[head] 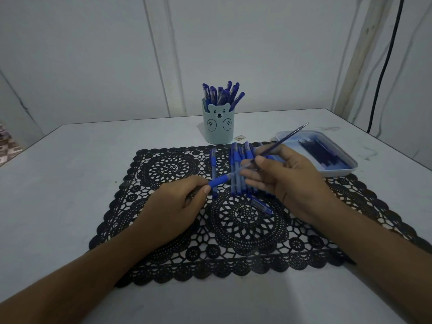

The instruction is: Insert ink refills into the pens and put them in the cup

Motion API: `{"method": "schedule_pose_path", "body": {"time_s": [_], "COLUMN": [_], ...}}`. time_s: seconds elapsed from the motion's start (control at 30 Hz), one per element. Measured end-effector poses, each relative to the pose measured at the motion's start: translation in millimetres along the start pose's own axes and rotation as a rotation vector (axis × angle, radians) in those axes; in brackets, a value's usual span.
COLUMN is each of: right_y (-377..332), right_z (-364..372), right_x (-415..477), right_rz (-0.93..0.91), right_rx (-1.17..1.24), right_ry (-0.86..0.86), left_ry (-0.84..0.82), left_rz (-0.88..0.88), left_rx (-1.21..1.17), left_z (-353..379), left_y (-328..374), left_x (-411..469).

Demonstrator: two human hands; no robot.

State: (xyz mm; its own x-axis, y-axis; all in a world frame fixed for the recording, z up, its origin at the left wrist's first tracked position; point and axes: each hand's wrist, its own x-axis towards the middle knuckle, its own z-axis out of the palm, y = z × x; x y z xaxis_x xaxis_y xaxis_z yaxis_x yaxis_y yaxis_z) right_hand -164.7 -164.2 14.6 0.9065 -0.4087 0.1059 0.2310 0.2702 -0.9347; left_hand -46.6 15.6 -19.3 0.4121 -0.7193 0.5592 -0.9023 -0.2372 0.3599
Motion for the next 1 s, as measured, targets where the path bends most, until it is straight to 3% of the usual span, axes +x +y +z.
{"method": "schedule_pose_path", "body": {"time_s": [0.4, 0.63, 0.73, 0.83, 0.93, 1.0], "right_y": [5.0, 9.0, 4.6, -0.3, -0.6, 1.6], "right_z": [4.9, 5.9, 7.0, 4.2, 1.7, 1.1], "right_x": [-4.2, -8.6, -7.9, -6.1, -6.3, -7.5], "right_rz": [0.011, -0.049, -0.011, -0.088, -0.146, -0.127], "right_rx": [0.115, -0.326, -0.148, -0.003, -0.120, -0.348], "right_ry": [-0.037, -0.098, -0.024, 0.146, 0.183, 0.121], "left_ry": [-0.020, -0.040, -0.027, -0.028, -0.039, -0.041], "left_rz": [0.005, 0.015, -0.001, 0.002, 0.003, 0.005], "left_rx": [-0.096, -0.107, -0.116, -0.102, -0.081, -0.067], "left_z": [-1.8, -1.3, -1.9, -1.8, -1.7, -1.5], "left_y": [1.3, 1.7, 1.8, 1.4, 0.8, 0.8], "left_x": [0.1, 0.2, 0.7, 0.4, 0.0, 0.2]}}
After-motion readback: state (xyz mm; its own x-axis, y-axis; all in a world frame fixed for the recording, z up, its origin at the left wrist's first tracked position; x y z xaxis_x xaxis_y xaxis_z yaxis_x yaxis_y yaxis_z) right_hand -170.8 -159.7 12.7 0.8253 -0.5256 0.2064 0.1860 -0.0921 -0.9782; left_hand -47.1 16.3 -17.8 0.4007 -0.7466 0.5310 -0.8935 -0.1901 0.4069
